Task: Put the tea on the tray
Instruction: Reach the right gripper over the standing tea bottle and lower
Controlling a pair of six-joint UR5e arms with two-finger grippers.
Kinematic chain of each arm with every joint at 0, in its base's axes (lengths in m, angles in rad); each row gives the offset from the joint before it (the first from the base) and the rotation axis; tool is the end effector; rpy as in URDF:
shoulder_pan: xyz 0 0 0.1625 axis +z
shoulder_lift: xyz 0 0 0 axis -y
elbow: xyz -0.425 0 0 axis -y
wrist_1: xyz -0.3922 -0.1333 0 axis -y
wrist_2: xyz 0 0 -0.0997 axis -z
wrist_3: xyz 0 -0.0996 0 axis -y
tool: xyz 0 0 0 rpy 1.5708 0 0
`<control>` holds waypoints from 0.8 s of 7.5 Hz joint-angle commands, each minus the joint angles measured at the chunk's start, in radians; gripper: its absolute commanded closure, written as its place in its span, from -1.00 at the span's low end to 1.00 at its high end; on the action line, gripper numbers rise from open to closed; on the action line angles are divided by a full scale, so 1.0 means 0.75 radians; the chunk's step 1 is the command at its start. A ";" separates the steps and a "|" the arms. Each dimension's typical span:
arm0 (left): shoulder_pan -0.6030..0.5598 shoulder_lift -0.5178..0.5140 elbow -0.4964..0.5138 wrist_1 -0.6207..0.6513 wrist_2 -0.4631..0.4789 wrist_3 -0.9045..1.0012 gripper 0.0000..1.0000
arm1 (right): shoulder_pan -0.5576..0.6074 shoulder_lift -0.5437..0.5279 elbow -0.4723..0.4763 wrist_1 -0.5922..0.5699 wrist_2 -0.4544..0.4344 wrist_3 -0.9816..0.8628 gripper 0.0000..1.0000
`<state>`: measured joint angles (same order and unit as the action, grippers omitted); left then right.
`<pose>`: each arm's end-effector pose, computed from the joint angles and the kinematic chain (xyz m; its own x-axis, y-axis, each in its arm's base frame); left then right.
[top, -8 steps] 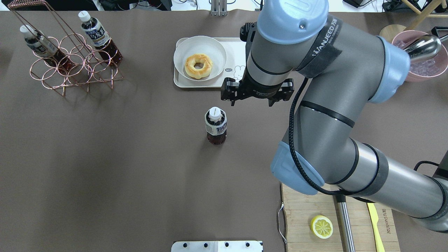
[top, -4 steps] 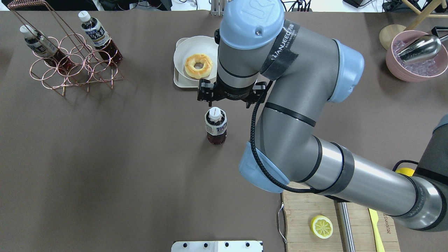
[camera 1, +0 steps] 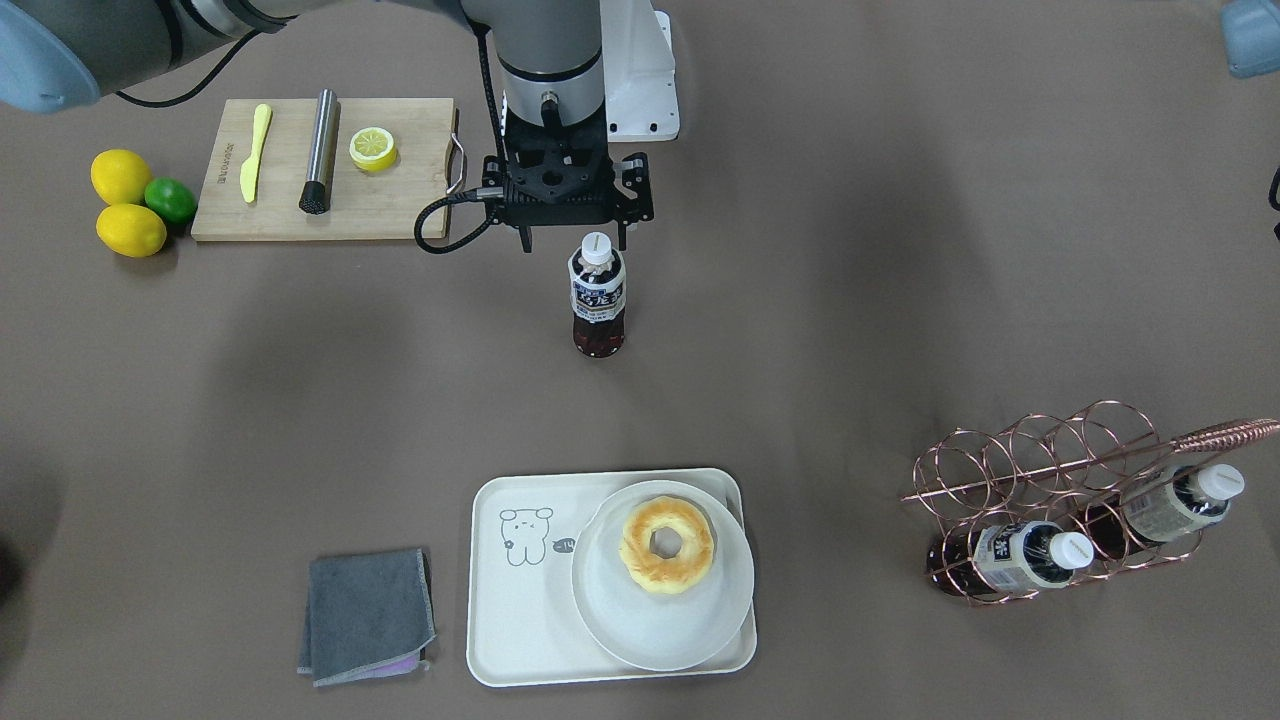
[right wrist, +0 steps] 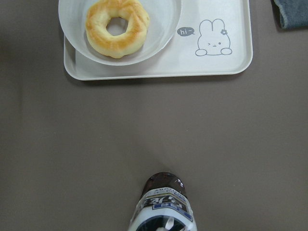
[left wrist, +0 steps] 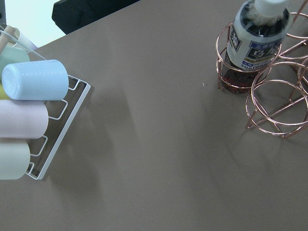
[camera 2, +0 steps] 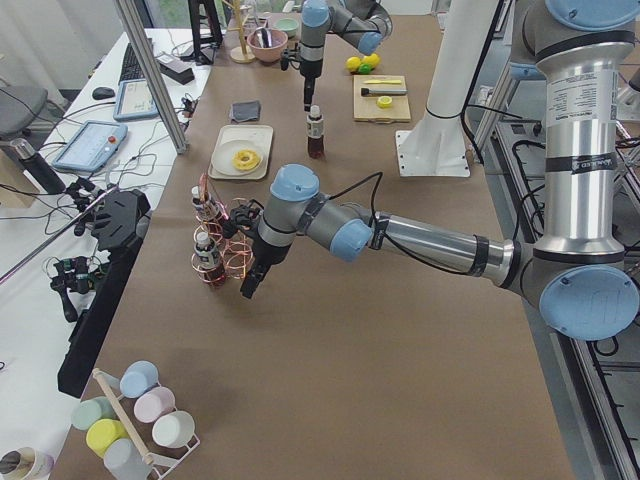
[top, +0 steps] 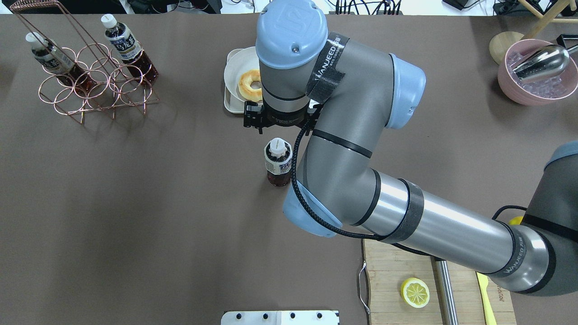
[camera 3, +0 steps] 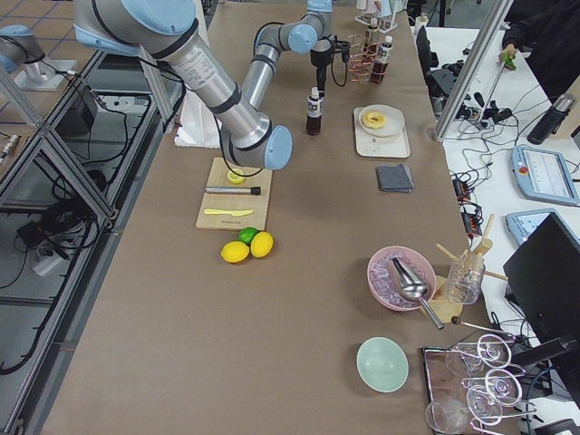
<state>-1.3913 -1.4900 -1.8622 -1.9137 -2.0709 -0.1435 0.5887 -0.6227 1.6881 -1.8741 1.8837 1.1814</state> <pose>0.0015 -0.4876 0.5261 0.8317 0.2808 -0.4789 -0.0333 0.8863 0.4619 -0.5024 -0.4589 0.0669 0.6900 0.0264 0.7233 -0.0969 0.9937 0.0561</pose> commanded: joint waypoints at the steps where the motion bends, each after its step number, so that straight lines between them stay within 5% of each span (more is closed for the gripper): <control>1: 0.000 -0.008 0.000 0.001 0.000 -0.001 -0.95 | -0.034 -0.002 0.001 0.001 -0.022 0.006 -0.66; 4: 0.000 -0.012 0.008 0.001 0.000 -0.001 -0.95 | -0.059 -0.006 0.001 -0.003 -0.039 0.016 -0.63; 6: 0.000 -0.012 0.008 0.001 0.000 -0.001 -0.95 | -0.057 -0.004 0.009 -0.007 -0.041 0.016 0.10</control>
<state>-1.3913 -1.4985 -1.8568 -1.9129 -2.0709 -0.1442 0.5455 -0.6271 1.6897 -1.8767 1.8548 1.1930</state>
